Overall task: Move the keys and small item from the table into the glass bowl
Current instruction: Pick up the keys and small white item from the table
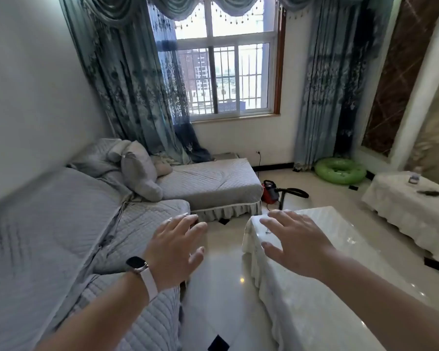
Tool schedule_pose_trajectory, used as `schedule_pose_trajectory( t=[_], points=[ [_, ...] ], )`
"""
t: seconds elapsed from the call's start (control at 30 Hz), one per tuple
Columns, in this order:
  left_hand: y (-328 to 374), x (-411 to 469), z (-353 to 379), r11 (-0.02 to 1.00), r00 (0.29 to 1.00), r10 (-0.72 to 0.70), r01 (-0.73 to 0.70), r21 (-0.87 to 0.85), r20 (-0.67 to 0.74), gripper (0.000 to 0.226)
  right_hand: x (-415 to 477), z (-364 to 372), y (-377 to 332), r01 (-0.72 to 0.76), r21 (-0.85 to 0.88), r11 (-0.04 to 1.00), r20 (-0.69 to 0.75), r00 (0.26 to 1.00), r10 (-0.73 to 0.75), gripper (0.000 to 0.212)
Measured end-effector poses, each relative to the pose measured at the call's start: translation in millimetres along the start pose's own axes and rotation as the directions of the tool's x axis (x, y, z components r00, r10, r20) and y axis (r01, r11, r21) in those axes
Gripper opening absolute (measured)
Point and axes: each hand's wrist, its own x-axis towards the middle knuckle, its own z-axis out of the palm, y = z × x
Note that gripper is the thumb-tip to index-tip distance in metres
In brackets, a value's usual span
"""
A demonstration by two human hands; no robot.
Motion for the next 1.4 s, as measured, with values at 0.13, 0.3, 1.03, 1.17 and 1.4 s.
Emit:
schedule_pose_trajectory(
  t=[0.13, 0.3, 1.03, 1.17, 1.4],
  points=[
    [-8.1, 42.7, 27.5, 1.000, 1.000, 0.000, 0.000, -0.031, 0.004, 0.051, 30.7, 16.2, 33.5, -0.021, -0.009, 1.000, -0.017, 1.000, 0.021, 0.047],
    [-32.6, 98.9, 80.3, 0.997, 1.000, 0.029, -0.029, -0.073, -0.001, 0.049, 74.6, 54.3, 70.7, -0.059, 0.000, 0.998, 0.010, 0.998, 0.059, 0.046],
    [-177.0, 437.9, 313.3, 0.922, 0.969, 0.245, -0.226, -0.314, 0.022, 0.051, 331.7, 205.6, 240.5, -0.348, -0.098, 0.932, 0.181, 0.915, 0.360, 0.058],
    [-173.3, 487.9, 353.0, 0.910, 0.956, 0.291, -0.267, -0.316, 0.030, 0.050, 349.4, 235.8, 284.6, -0.411, -0.071, 0.909, 0.188, 0.889, 0.417, 0.056],
    [-155.7, 571.1, 393.8, 0.902, 0.924, 0.366, -0.321, -0.290, 0.115, 0.050, 393.2, 284.8, 368.6, -0.469, -0.022, 0.883, 0.242, 0.854, 0.460, 0.057]
  ],
)
